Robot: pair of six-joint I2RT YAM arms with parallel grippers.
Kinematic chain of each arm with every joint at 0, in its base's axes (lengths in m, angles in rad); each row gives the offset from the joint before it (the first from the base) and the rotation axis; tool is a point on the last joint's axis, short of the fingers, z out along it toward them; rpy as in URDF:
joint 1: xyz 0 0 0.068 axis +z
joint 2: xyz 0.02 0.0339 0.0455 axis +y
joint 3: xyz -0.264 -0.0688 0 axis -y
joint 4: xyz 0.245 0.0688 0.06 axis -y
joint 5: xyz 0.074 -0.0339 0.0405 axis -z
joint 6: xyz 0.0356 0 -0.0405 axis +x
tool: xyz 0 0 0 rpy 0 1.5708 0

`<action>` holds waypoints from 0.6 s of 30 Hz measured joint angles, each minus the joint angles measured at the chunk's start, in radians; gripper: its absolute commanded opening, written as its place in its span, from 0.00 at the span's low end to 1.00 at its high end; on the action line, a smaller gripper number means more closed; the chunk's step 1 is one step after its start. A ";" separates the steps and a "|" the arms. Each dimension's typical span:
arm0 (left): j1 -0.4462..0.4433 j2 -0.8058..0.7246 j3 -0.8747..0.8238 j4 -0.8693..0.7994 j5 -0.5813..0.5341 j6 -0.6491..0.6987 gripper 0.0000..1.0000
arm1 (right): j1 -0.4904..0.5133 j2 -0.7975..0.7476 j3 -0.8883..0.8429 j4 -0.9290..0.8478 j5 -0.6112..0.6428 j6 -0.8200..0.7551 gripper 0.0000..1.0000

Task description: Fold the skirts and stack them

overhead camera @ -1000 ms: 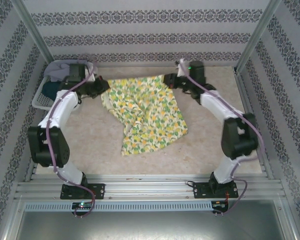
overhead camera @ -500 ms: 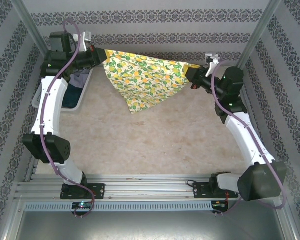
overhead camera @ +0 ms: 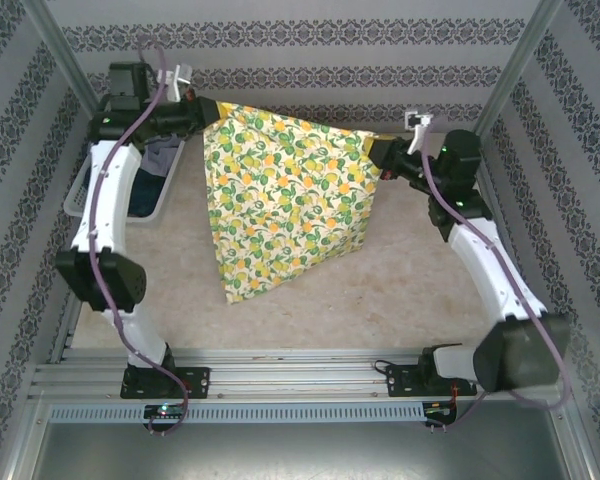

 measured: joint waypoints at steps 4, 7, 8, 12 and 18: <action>-0.019 0.294 0.151 -0.102 -0.053 0.074 0.00 | -0.003 0.232 -0.014 -0.025 0.040 -0.006 0.00; -0.033 0.517 0.270 -0.179 -0.113 0.117 0.02 | -0.016 0.400 -0.014 -0.038 0.053 0.000 0.00; -0.038 0.576 0.295 -0.201 -0.134 0.128 0.05 | -0.019 0.444 -0.011 -0.047 0.055 0.000 0.00; -0.045 0.668 0.308 -0.236 -0.175 0.141 0.11 | -0.019 0.547 0.047 -0.088 0.061 -0.004 0.01; -0.043 0.673 0.354 -0.225 -0.201 0.140 0.36 | -0.020 0.606 0.137 -0.085 0.071 -0.003 0.08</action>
